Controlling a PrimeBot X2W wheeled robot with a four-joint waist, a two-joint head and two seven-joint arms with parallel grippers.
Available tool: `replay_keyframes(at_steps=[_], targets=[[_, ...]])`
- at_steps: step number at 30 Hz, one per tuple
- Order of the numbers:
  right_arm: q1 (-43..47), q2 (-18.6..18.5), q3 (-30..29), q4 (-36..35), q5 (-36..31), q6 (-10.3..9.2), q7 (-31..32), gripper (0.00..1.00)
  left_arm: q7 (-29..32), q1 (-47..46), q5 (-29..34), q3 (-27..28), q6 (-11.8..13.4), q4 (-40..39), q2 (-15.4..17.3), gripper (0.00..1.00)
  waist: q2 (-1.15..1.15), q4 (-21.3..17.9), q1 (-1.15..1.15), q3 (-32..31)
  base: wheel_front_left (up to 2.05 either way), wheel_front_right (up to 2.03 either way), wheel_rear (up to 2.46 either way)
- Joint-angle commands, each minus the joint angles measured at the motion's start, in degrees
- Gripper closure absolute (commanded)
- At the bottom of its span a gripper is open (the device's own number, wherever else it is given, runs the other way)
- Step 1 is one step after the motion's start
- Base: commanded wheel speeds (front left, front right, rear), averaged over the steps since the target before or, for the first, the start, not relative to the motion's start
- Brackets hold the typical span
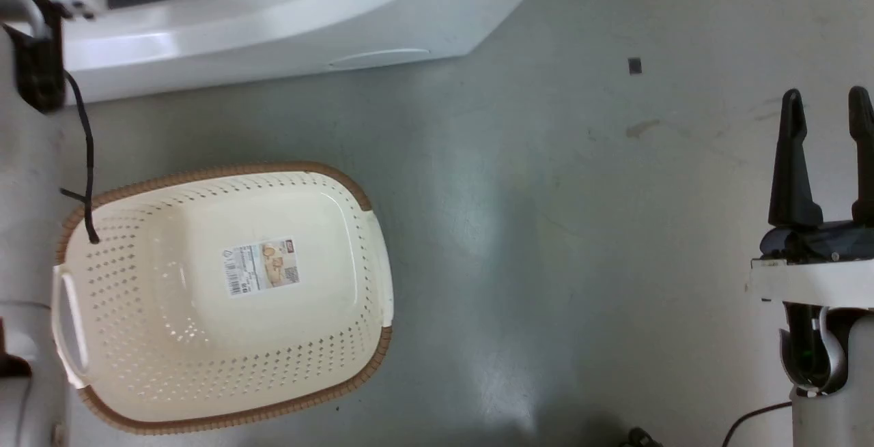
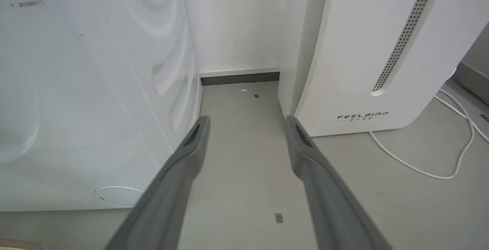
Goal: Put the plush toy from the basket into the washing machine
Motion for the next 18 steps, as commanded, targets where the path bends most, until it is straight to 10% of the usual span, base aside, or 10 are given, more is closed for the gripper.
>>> replay_keyframes(at_steps=[1, 18], targets=[[-1.3, -0.1, 0.2, -0.3, 0.5, -0.05, -0.2, 0.00, -0.3, -2.0, 0.3, 0.4, -0.1, 0.6, 0.5, 1.00, 0.00, -1.1, -0.01, 1.5, 0.00, 0.00, 0.00], [-1.7, -0.1, 1.4, 0.1, 1.5, -0.05, -0.2, 0.00, -0.3, -10.0, 1.0, 2.9, -0.5, 6.4, 3.5, 1.00, 0.00, -2.9, -0.01, 3.6, 0.00, 0.00, 0.00]])
